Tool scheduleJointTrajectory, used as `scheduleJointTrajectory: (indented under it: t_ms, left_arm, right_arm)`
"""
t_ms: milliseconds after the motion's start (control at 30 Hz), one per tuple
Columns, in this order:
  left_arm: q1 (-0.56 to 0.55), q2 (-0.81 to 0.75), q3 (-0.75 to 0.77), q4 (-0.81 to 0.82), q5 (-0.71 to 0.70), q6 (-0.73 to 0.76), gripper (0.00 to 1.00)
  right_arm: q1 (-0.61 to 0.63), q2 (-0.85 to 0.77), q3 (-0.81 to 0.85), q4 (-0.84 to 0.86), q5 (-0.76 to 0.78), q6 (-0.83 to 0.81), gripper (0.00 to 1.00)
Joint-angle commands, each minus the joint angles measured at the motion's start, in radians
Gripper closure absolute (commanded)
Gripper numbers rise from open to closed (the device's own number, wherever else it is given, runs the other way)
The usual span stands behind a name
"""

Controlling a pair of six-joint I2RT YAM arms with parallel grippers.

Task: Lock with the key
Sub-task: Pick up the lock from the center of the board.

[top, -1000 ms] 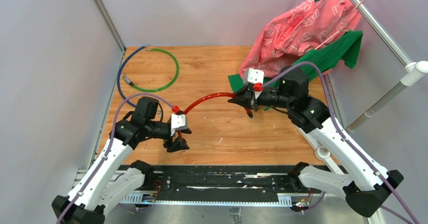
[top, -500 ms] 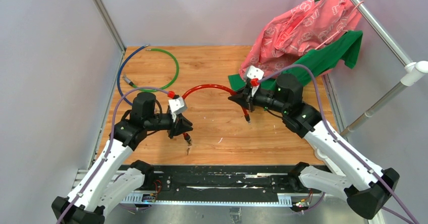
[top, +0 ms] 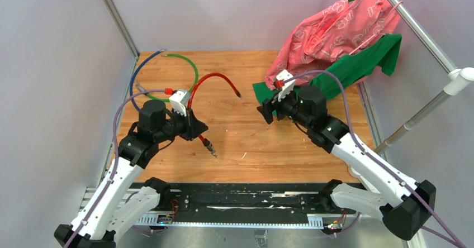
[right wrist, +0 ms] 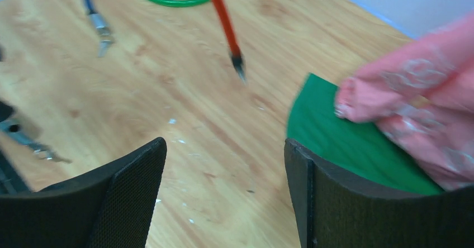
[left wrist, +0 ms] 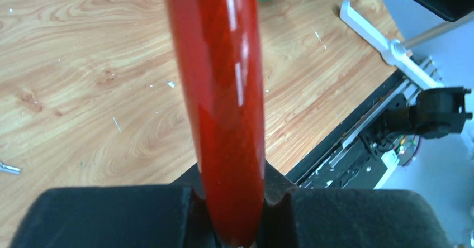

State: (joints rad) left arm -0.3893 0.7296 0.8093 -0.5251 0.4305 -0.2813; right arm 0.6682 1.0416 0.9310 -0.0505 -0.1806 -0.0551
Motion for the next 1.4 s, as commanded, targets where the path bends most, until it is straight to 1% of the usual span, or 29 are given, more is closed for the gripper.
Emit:
scheduleJointTrajectory:
  t_ms: [0, 67, 167, 233, 300, 333, 367, 433, 600, 867, 900, 933, 1033, 1100, 1200, 1233, 1267, 1333, 1367]
  left_arm:
    - [0.004, -0.022, 0.009, 0.037, -0.075, -0.159, 1.00]
    - [0.004, -0.016, -0.011, 0.019, -0.093, -0.206, 1.00]
    - [0.004, -0.011, -0.035, 0.031, -0.086, -0.277, 1.00]
    - [0.004, -0.011, -0.043, 0.050, -0.092, -0.299, 1.00]
    - [0.003, -0.010, -0.043, 0.072, -0.098, -0.313, 1.00]
    - [0.004, -0.008, -0.041, 0.082, -0.096, -0.319, 1.00]
    - [0.004, -0.008, -0.039, 0.086, -0.093, -0.319, 1.00]
    - [0.004, -0.006, -0.036, 0.086, -0.092, -0.312, 1.00]
    - [0.004, -0.010, -0.034, 0.076, -0.104, -0.296, 1.00]
    - [0.003, -0.014, -0.041, 0.092, -0.100, -0.292, 1.00]
    - [0.004, -0.013, -0.040, 0.093, -0.101, -0.290, 1.00]
    - [0.004, -0.013, -0.038, 0.092, -0.099, -0.290, 1.00]
    - [0.003, -0.014, -0.034, 0.091, -0.096, -0.280, 1.00]
    - [0.004, -0.016, -0.030, 0.087, -0.103, -0.262, 1.00]
    - [0.004, -0.016, -0.022, 0.078, -0.119, -0.226, 1.00]
    - [0.004, -0.015, -0.019, 0.079, -0.121, -0.208, 0.93]
    - [0.004, -0.014, -0.018, 0.081, -0.127, -0.179, 0.65]
    - [0.004, -0.014, -0.014, 0.086, -0.161, -0.089, 0.17]
    - [0.004, -0.012, -0.007, 0.083, -0.194, -0.009, 0.03]
  right_arm:
    - [0.007, -0.087, 0.006, -0.051, 0.246, -0.040, 0.20]
    - [0.027, -0.120, -0.046, 0.028, 0.165, -0.015, 0.20]
    - [0.101, -0.127, -0.138, 0.185, -0.113, -0.001, 0.19]
    - [0.195, -0.087, -0.185, 0.331, -0.151, 0.028, 0.17]
    - [0.301, -0.013, -0.193, 0.413, -0.104, 0.004, 0.17]
    - [0.357, 0.047, -0.181, 0.428, -0.070, -0.021, 0.16]
    - [0.379, 0.079, -0.158, 0.420, -0.064, -0.053, 0.16]
    - [0.413, 0.166, -0.095, 0.383, -0.069, -0.065, 0.16]
    - [0.416, 0.352, -0.036, 0.433, -0.263, 0.008, 0.16]
    - [0.415, 0.518, 0.058, 0.397, -0.324, 0.030, 0.27]
    - [0.415, 0.533, 0.069, 0.387, -0.329, 0.028, 0.29]
    - [0.415, 0.546, 0.081, 0.372, -0.329, 0.026, 0.34]
    - [0.409, 0.560, 0.098, 0.338, -0.328, 0.026, 0.58]
    - [0.400, 0.551, 0.094, 0.327, -0.331, 0.027, 0.72]
    - [0.387, 0.529, 0.087, 0.298, -0.345, 0.031, 0.97]
    - [0.382, 0.522, 0.088, 0.284, -0.355, 0.038, 1.00]
    - [0.374, 0.517, 0.091, 0.270, -0.371, 0.047, 1.00]
    - [0.359, 0.508, 0.113, 0.227, -0.399, 0.072, 1.00]
    - [0.350, 0.504, 0.131, 0.172, -0.409, 0.088, 1.00]
